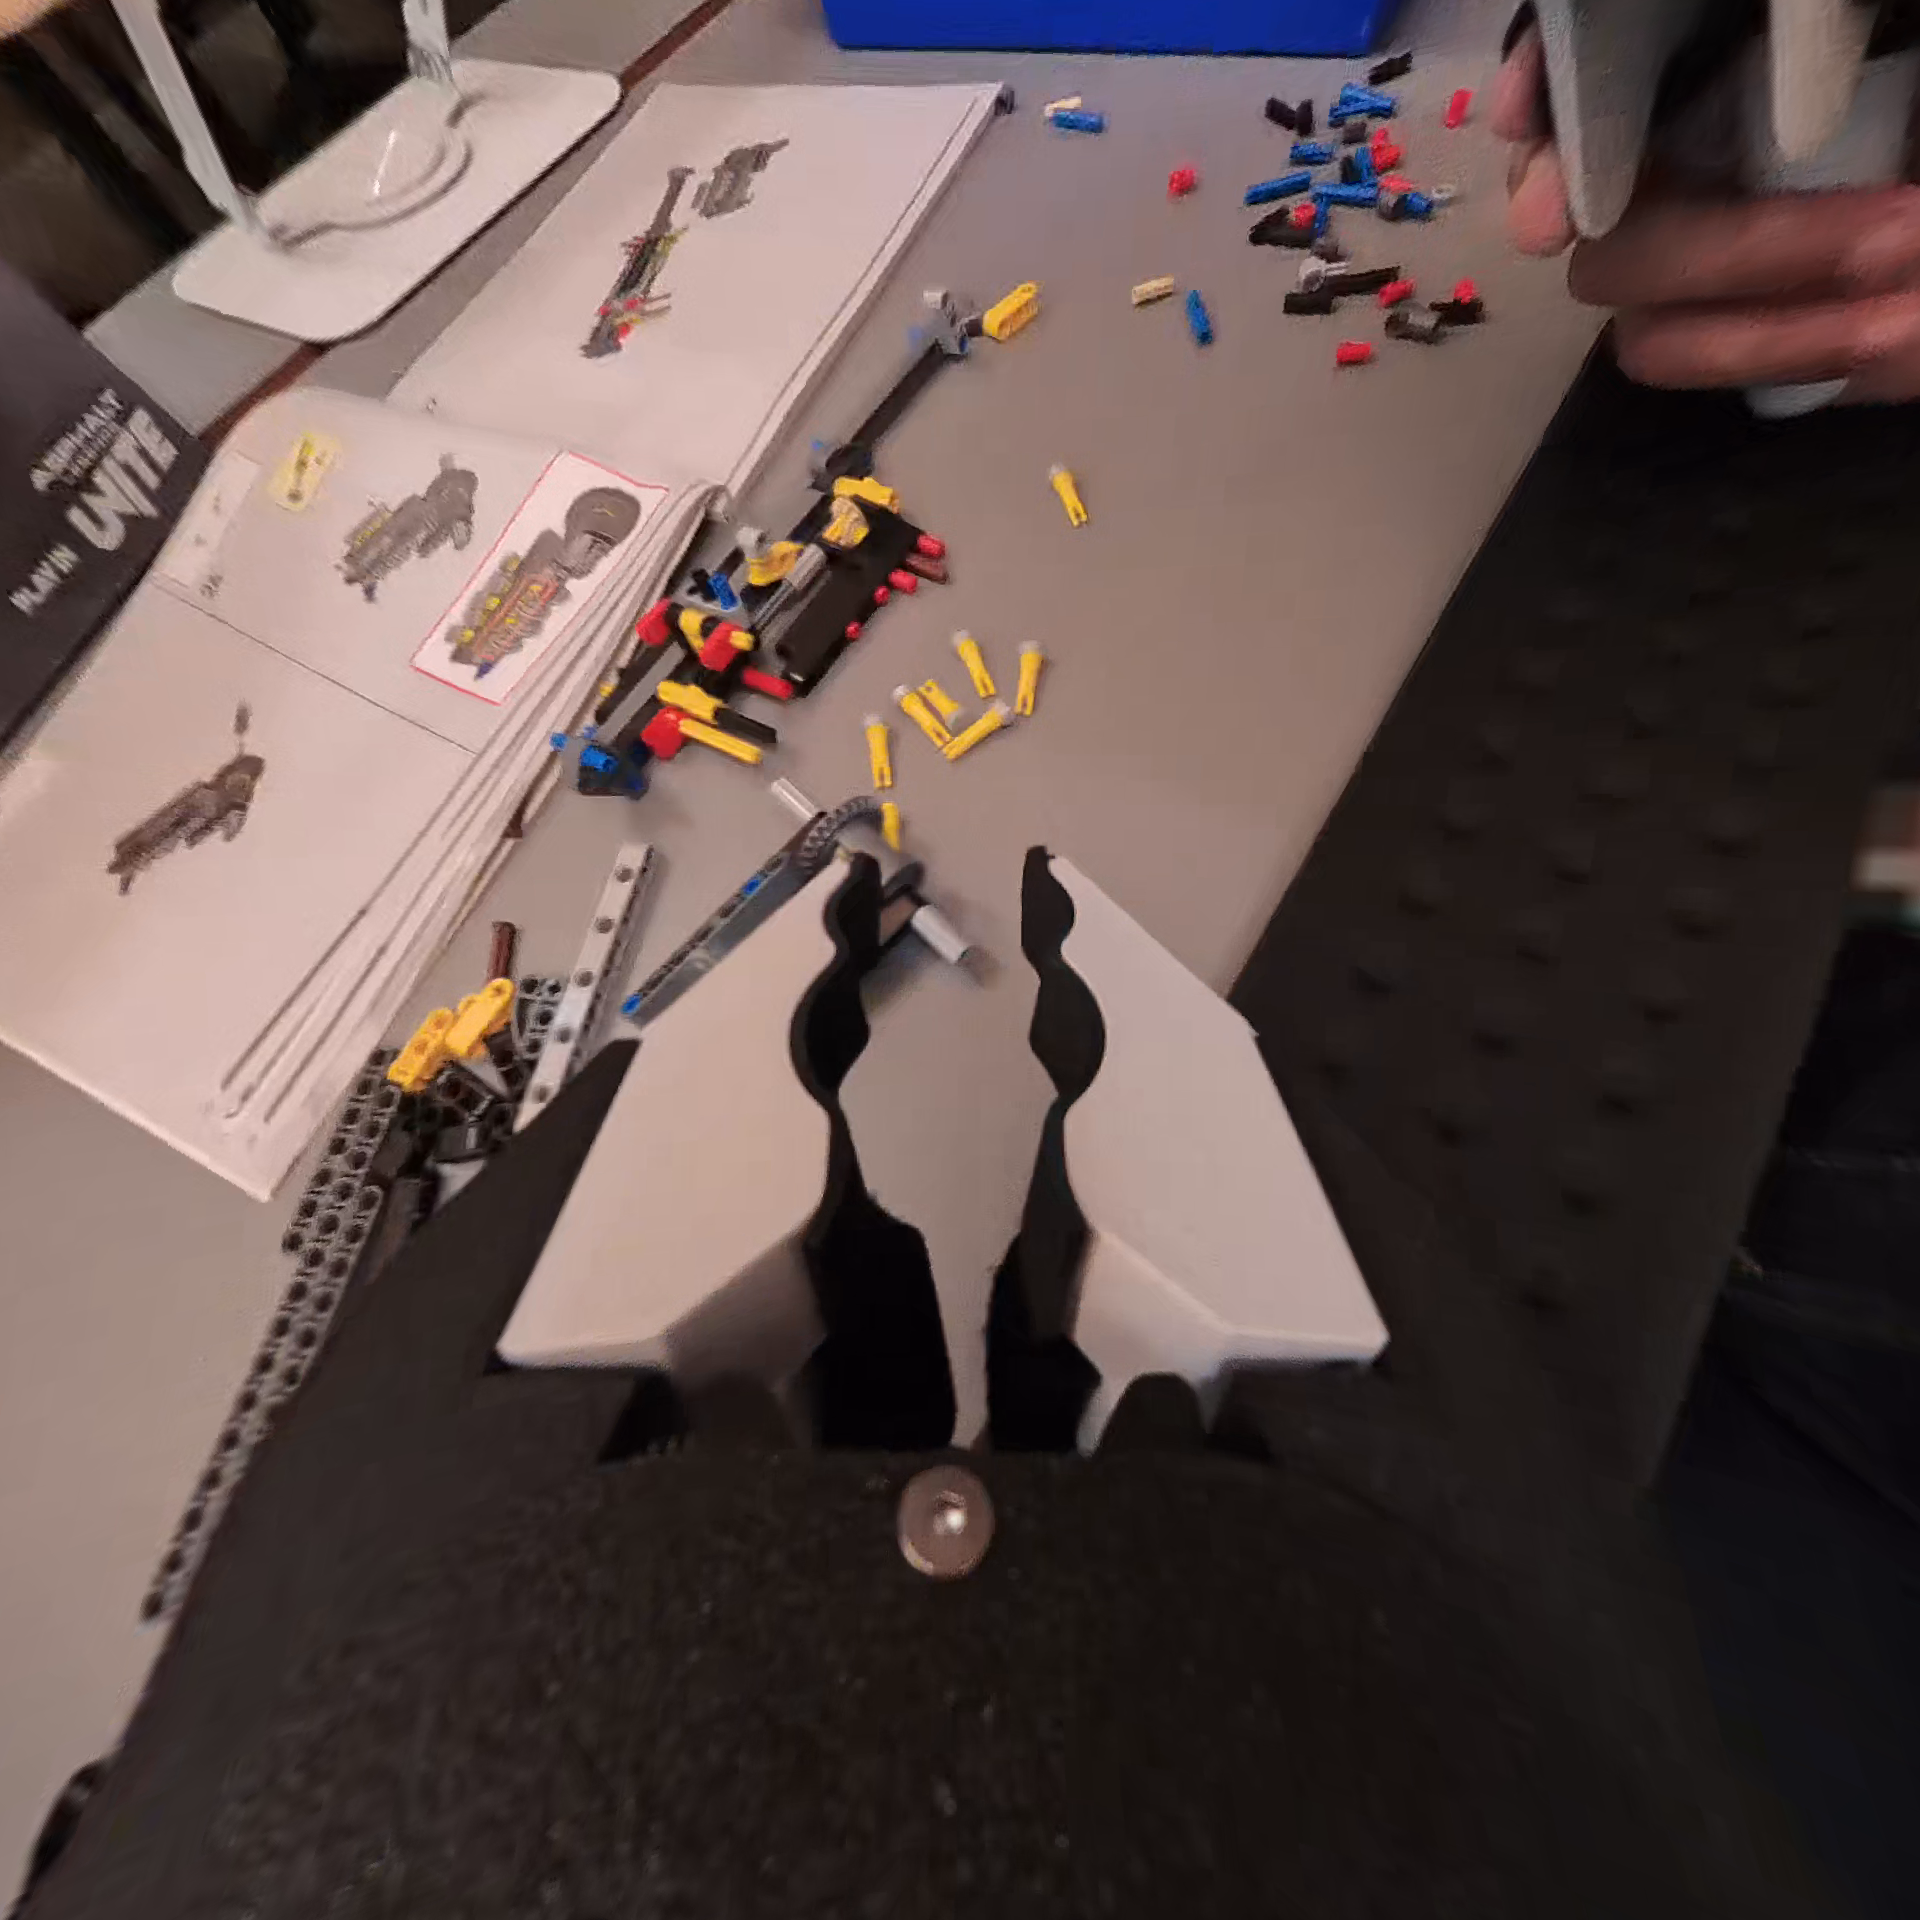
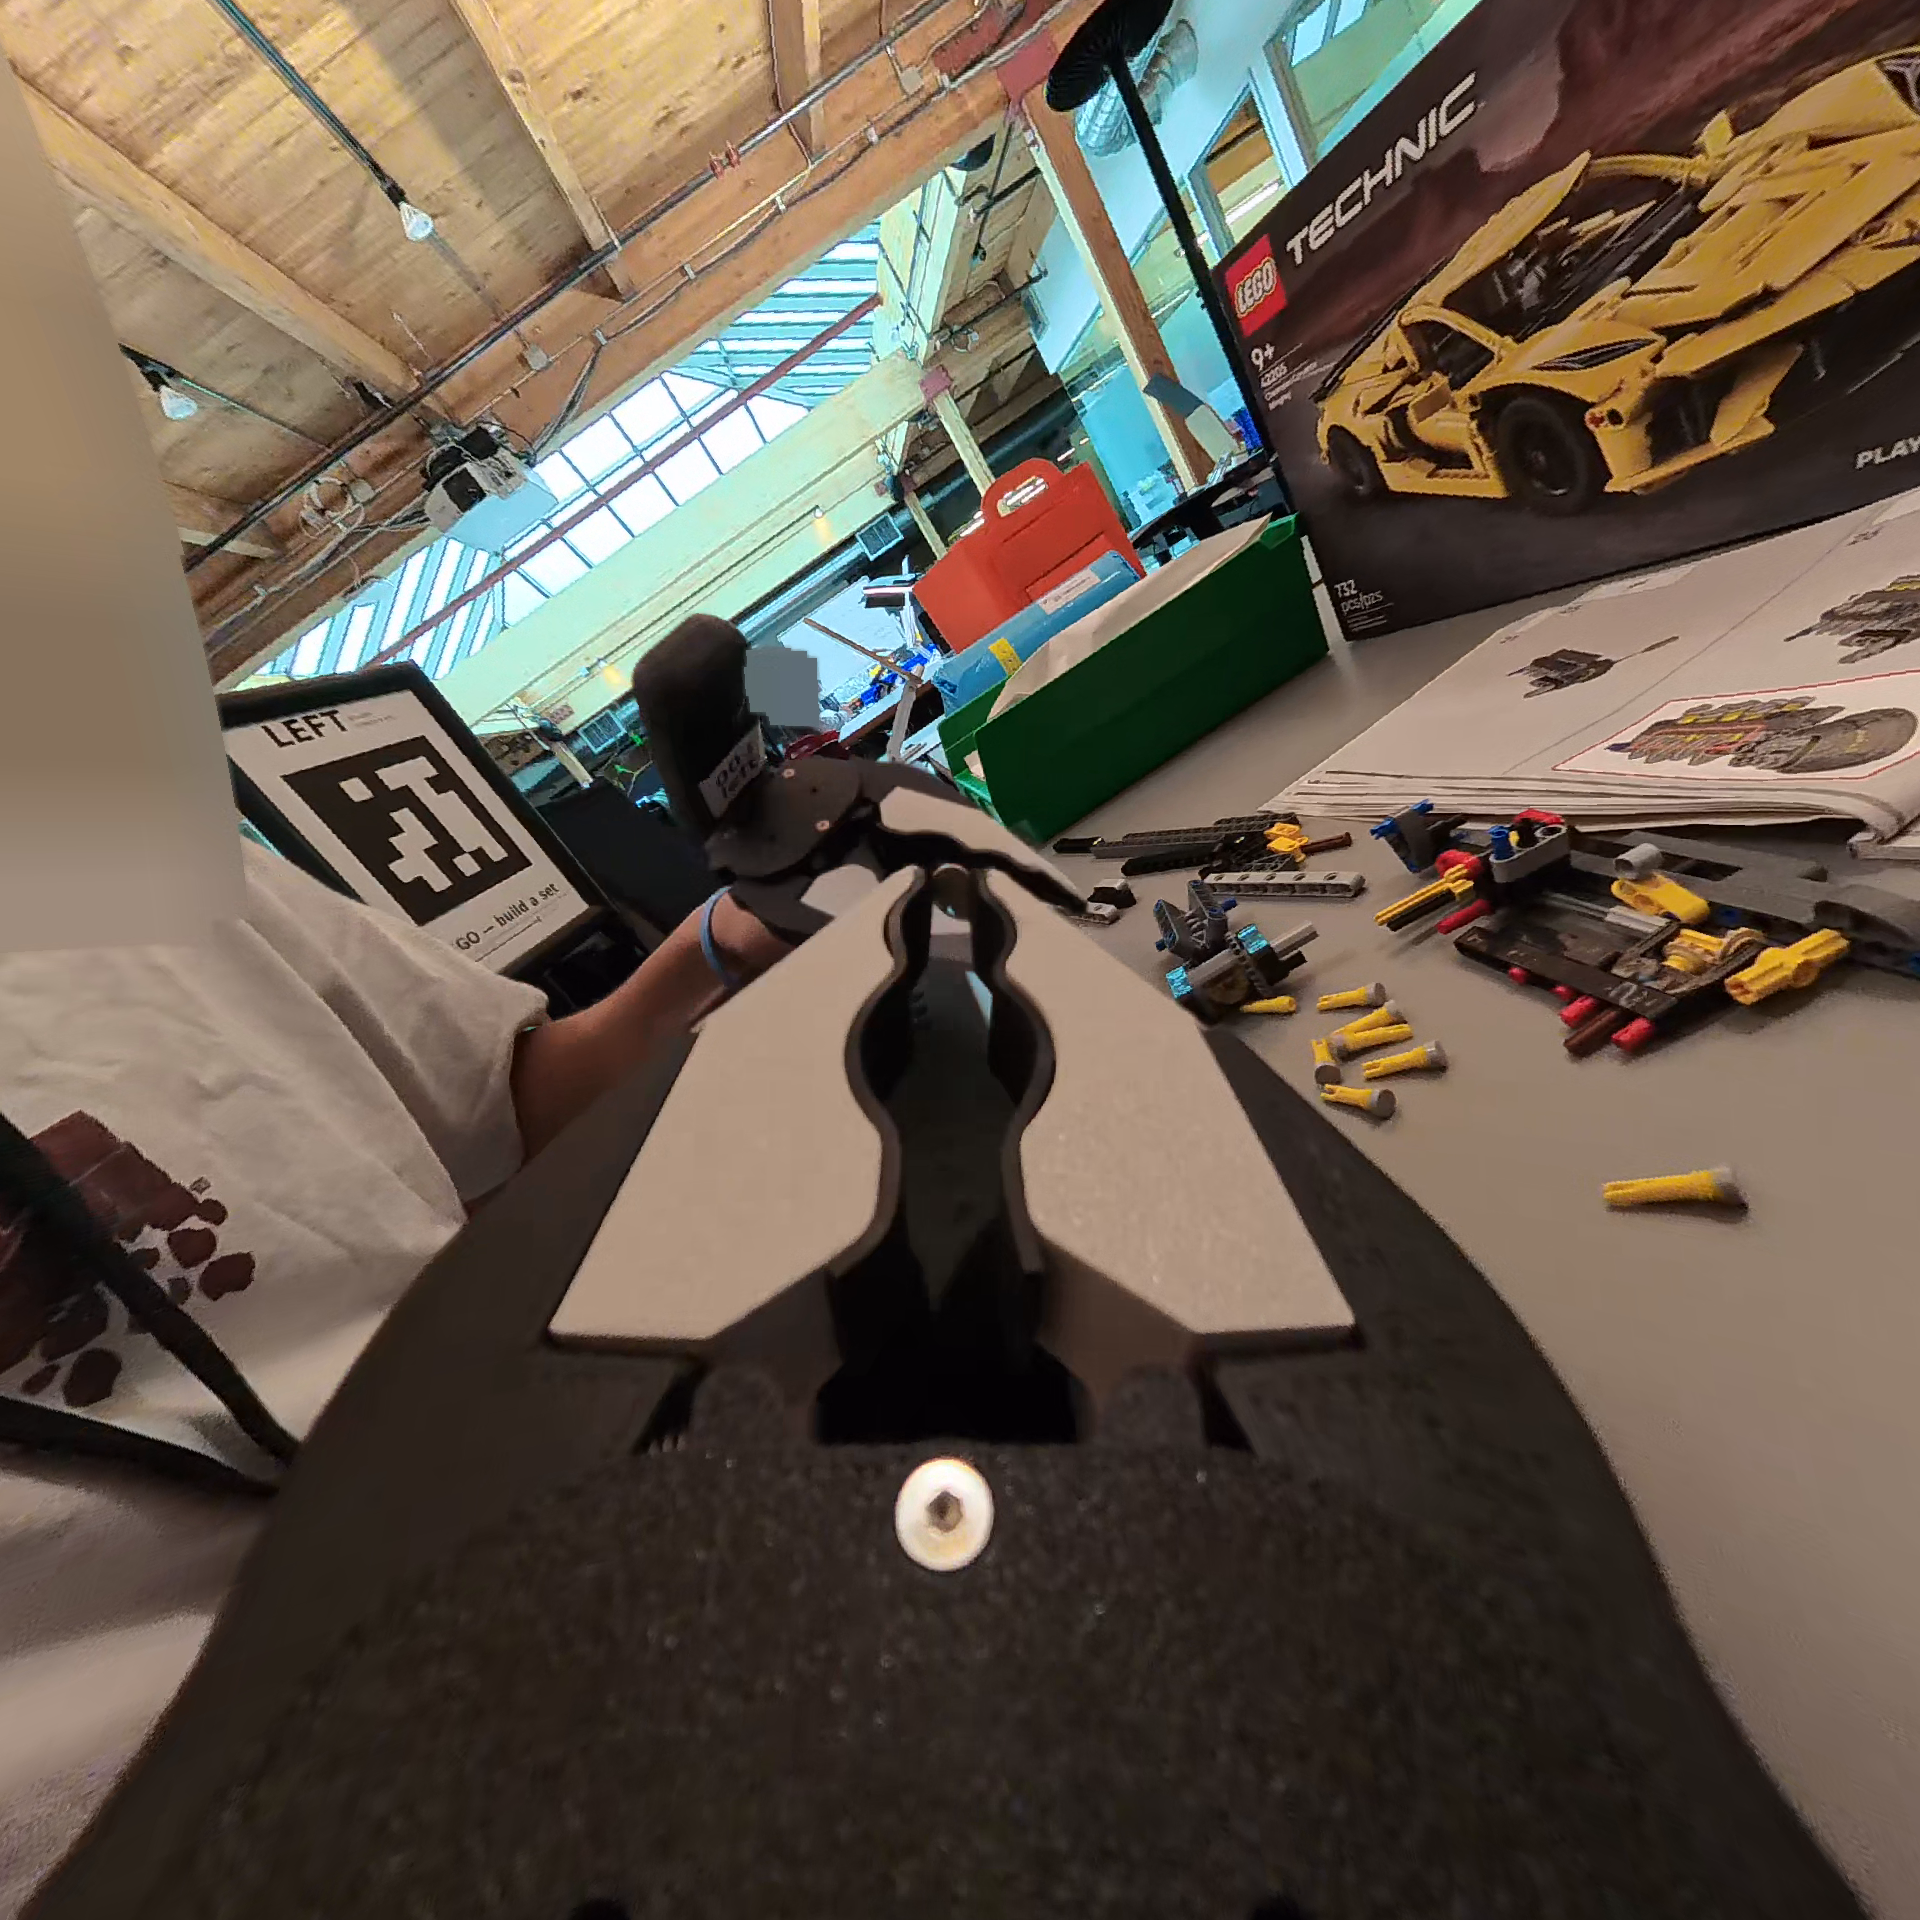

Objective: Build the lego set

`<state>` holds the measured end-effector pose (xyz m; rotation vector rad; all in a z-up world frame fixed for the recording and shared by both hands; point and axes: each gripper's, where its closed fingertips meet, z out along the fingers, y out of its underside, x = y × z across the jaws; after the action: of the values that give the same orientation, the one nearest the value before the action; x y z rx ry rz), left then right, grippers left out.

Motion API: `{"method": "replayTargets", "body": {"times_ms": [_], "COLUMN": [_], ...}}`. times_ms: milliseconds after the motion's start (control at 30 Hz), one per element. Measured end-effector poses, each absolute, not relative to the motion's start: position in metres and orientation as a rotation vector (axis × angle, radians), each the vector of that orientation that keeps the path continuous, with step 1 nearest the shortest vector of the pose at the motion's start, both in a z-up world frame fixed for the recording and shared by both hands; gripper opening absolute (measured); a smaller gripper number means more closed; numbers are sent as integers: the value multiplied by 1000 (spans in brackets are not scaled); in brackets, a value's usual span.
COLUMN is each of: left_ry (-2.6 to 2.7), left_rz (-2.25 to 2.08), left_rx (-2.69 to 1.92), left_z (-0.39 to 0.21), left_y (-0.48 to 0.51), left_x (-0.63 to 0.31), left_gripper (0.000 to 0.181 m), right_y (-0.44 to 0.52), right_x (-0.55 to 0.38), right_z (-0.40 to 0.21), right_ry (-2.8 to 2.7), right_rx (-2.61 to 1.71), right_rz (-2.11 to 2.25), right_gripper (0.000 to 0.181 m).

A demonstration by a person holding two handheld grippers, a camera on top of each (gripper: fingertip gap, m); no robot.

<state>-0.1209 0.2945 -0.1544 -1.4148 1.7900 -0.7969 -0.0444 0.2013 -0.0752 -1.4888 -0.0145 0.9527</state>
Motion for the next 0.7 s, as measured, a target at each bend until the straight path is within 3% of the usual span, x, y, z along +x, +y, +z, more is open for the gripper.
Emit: {"method": "replayTargets", "body": {"times_ms": [367,533,700], "left_ry": [2113,2245,2238], "left_rz": [-489,-392,-343], "left_rx": [-1299,-1301,-1335], "left_z": [-187,-204,-201], "left_y": [319,332,344], "left_x": [-75,-76,-83], "left_gripper": [32,18,19], "right_y": [195,193,191], "right_x": [-31,-28,-29], "right_z": [-65,-63,-62], "right_ry": [47,61,58], "right_rx": [-1388,-1359,-1349], "right_rz": [1081,1122,1155], "right_gripper": [6,6,6]}}
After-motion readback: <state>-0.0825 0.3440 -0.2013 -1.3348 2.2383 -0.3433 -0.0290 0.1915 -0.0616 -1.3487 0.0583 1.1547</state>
